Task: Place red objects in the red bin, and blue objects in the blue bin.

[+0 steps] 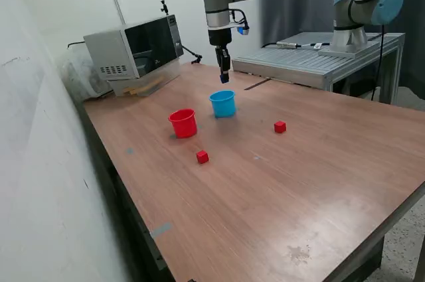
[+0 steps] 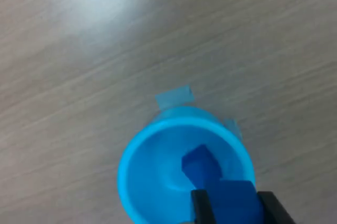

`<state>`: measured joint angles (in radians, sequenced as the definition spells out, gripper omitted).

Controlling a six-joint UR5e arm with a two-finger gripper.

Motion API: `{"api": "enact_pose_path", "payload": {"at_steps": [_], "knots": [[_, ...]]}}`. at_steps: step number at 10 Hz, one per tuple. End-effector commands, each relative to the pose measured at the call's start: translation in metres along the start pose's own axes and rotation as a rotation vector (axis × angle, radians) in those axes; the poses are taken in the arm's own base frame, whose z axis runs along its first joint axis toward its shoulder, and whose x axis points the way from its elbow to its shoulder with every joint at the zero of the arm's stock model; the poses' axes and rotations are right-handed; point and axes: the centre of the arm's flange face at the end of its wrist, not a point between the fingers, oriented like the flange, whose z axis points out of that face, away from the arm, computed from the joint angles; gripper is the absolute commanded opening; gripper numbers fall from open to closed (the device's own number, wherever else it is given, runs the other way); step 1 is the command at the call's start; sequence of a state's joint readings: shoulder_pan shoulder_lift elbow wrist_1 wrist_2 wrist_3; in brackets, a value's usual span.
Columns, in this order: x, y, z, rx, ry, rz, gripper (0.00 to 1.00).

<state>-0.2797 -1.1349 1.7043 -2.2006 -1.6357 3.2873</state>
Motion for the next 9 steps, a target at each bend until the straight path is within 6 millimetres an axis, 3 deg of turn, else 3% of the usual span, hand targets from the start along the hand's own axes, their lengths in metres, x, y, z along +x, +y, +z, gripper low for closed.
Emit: {"api": "enact_pose_path", "payload": {"at_steps": [1,9], "knots": [[0.000,0.004,0.004,-0.007,0.003,0.002,0.00],[-0.008,0.000,0.016,0.012,-0.001,0.014,0.00]]}}
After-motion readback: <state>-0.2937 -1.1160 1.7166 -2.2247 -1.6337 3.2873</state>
